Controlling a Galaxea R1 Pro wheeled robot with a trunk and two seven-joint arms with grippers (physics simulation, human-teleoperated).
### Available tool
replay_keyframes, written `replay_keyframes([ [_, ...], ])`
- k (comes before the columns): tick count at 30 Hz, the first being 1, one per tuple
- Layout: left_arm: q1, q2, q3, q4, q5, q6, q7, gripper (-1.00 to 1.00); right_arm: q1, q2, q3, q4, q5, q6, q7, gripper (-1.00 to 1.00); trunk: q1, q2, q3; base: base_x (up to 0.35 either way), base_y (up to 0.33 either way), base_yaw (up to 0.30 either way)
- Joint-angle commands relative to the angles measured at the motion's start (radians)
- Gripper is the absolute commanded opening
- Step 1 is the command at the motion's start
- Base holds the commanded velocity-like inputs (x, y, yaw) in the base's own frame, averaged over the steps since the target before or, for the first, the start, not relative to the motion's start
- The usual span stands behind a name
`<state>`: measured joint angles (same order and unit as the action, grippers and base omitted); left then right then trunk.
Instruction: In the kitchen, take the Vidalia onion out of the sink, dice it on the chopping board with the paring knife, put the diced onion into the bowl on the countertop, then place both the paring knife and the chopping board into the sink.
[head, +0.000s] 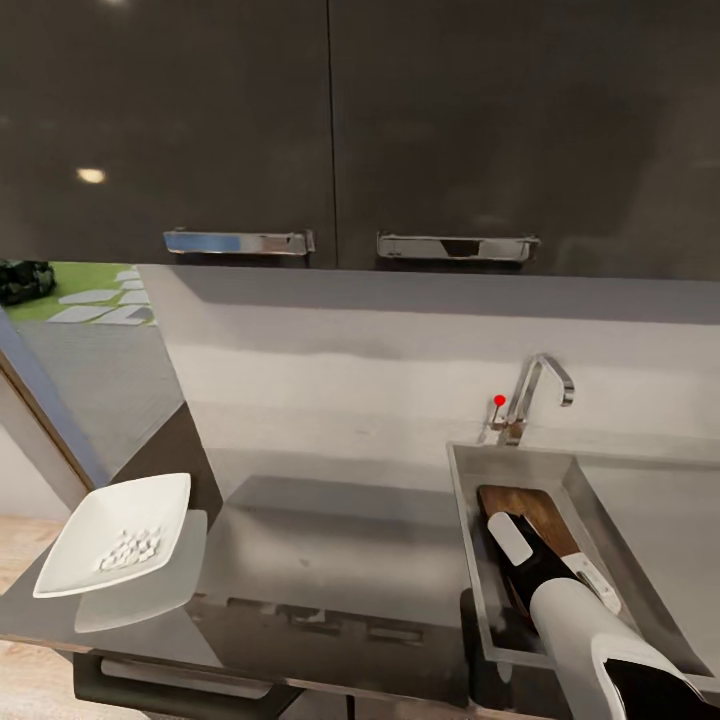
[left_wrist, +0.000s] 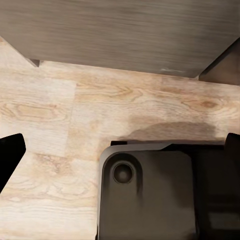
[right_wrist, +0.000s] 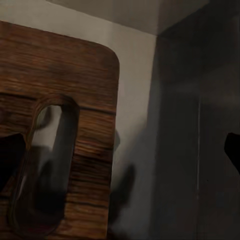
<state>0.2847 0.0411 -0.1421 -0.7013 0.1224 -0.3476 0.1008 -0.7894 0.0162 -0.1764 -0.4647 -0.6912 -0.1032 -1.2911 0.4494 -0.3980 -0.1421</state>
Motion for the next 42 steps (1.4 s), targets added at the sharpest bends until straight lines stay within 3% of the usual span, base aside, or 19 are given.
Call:
replay_keyframes([
  [1,0.000,0.002,-0.008,-0.001,0.010,-0.002,0.008,1.00,-0.001,0.001,-0.003,-0.002,-0.002,-0.010,0.000,1.00,0.001,-0.002,-0.002,0.000,0.000,0.000],
  [8,0.000,0.002,-0.008,-0.001,0.010,-0.002,0.008,1.00,-0.001,0.002,0.000,-0.031,-0.002,-0.009,-0.003,1.00,0.001,-0.002,-0.002,0.000,0.000,0.000],
  [11,0.000,0.002,-0.008,-0.001,0.011,-0.002,0.008,1.00,-0.001,0.008,0.008,-0.169,0.002,0.017,-0.007,1.00,0.001,-0.002,-0.002,0.000,0.000,0.000],
  [12,-0.001,0.002,-0.008,-0.001,0.010,-0.002,0.008,1.00,-0.001,0.012,0.012,-0.220,0.002,0.045,-0.008,1.00,0.001,-0.002,-0.002,0.000,0.000,0.000],
  [16,-0.001,0.002,-0.008,-0.001,0.010,-0.002,0.008,1.00,0.001,0.045,0.024,-0.443,0.004,0.299,-0.004,1.00,0.001,-0.002,-0.002,0.000,0.000,0.000],
  [18,-0.001,0.002,-0.008,-0.001,0.011,-0.002,0.008,1.00,0.003,0.050,0.039,-0.535,0.004,0.367,-0.002,1.00,0.001,-0.002,-0.002,0.000,0.000,0.000],
  [21,-0.001,0.002,-0.008,-0.001,0.011,-0.002,0.008,1.00,0.010,0.052,0.155,-0.693,0.004,0.494,0.001,1.00,0.001,-0.002,-0.002,-0.035,0.000,0.000],
  [24,-0.001,0.002,-0.008,-0.001,0.011,-0.002,0.008,1.00,0.048,0.049,0.263,-0.806,0.002,0.549,0.005,1.00,0.001,-0.002,-0.002,-0.223,0.000,0.000],
  [26,0.000,0.002,-0.008,-0.001,0.011,-0.002,0.008,1.00,0.069,0.047,0.306,-0.834,0.001,0.560,0.050,1.00,0.001,-0.002,-0.002,-0.302,0.000,0.000],
  [30,-0.001,0.003,-0.008,-0.001,0.011,-0.002,0.008,1.00,0.104,0.041,0.327,-0.846,0.004,0.566,0.166,1.00,0.001,-0.002,-0.002,-0.323,0.000,0.000],
  [42,0.000,0.003,-0.007,-0.001,0.011,-0.001,0.008,1.00,0.128,0.039,0.341,-0.848,0.039,0.561,0.203,1.00,0.001,-0.002,-0.002,-0.329,0.000,0.000],
])
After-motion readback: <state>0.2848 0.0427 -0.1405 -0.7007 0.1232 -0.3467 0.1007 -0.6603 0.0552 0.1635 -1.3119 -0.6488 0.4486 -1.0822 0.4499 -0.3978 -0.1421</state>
